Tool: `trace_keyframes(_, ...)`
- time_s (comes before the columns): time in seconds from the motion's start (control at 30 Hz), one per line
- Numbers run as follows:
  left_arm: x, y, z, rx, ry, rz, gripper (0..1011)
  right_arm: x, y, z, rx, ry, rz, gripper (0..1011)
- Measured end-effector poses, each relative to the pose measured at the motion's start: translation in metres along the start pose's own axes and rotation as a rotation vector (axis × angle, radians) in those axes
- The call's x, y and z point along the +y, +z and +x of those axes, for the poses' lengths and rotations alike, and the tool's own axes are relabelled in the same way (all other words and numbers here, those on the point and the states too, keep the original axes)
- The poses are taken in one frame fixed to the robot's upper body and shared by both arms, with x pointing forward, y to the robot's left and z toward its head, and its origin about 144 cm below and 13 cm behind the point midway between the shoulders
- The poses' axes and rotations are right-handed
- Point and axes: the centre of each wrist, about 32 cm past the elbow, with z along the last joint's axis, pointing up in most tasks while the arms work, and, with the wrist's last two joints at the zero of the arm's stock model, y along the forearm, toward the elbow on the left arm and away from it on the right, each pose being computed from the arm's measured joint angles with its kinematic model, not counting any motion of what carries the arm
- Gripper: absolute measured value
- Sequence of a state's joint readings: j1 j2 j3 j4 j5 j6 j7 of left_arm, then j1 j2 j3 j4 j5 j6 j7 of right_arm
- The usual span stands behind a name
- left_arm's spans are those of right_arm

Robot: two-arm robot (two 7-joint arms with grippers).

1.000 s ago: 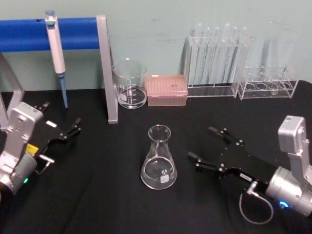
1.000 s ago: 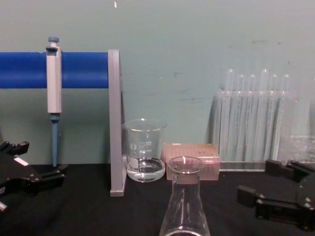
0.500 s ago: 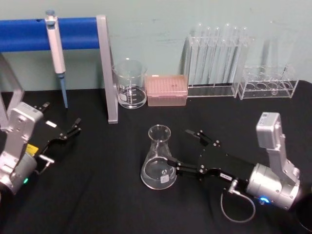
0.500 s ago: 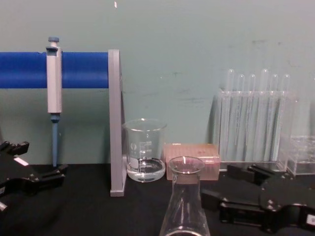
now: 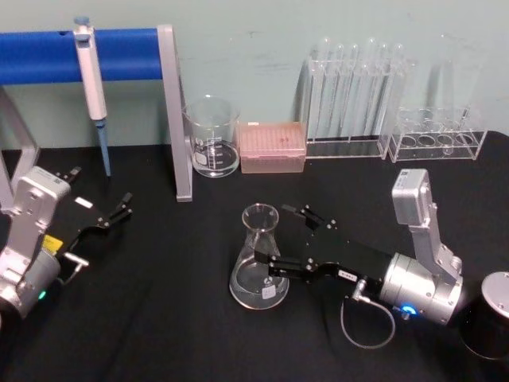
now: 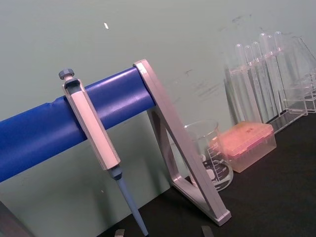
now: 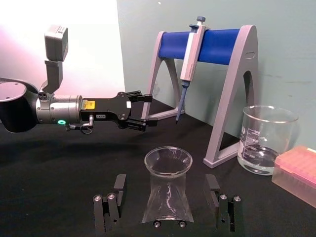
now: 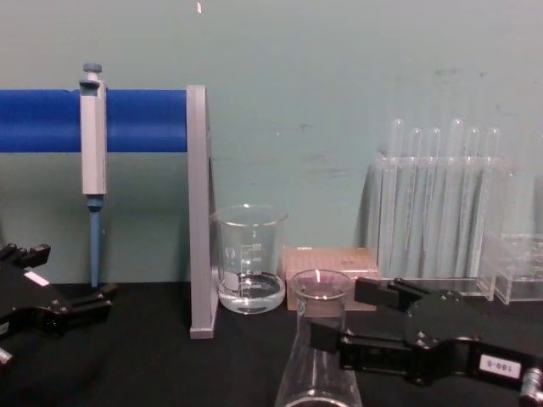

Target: Grasp the erlenmeyer flask with one hand, shake it three times, then place it back.

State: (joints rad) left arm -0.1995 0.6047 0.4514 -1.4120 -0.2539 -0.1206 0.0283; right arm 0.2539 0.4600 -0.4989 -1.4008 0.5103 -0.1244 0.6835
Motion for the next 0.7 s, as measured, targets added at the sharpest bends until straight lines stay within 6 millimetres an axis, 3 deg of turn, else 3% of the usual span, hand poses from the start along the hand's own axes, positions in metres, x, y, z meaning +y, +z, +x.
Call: trace_keyframes(0.7,0.0,0.0,0.0,0.0,0.0,0.0,1001,0.02,-0.001,0.016,0.006,0.045,-0.015,1003)
